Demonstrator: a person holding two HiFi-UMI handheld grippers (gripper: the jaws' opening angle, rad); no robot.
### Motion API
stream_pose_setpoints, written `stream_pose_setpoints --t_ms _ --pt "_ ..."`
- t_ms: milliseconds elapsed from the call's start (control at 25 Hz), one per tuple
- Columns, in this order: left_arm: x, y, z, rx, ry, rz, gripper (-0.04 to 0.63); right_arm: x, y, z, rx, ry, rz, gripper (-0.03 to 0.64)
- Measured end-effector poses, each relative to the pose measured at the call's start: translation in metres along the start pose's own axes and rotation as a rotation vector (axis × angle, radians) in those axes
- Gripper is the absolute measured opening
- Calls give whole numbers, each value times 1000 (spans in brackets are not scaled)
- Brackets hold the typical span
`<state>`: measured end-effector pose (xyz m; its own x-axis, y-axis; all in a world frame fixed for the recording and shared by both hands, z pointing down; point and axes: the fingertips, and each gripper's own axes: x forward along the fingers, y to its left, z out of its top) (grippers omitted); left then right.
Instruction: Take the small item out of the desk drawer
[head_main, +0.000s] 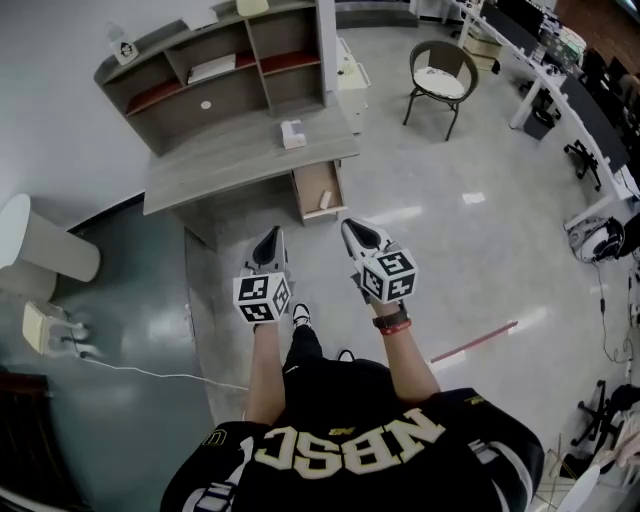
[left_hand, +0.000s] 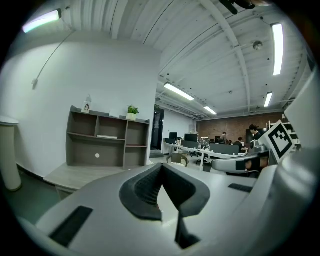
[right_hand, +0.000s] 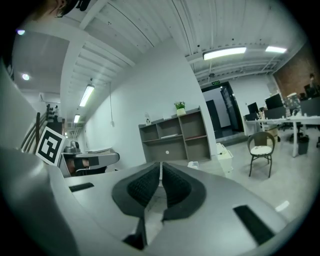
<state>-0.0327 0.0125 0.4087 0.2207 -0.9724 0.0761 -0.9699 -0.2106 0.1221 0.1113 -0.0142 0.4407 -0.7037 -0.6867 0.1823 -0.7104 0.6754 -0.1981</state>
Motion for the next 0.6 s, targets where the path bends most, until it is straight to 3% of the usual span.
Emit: stream_pose_setpoints --t_ms 240,600 --pt "49 31 5 -4 -13 -33 12 57 -13 12 -20 19 -2 25" --pt "113 122 43 -11 -75 -38 12 164 -17 49 -54 19 -14 28"
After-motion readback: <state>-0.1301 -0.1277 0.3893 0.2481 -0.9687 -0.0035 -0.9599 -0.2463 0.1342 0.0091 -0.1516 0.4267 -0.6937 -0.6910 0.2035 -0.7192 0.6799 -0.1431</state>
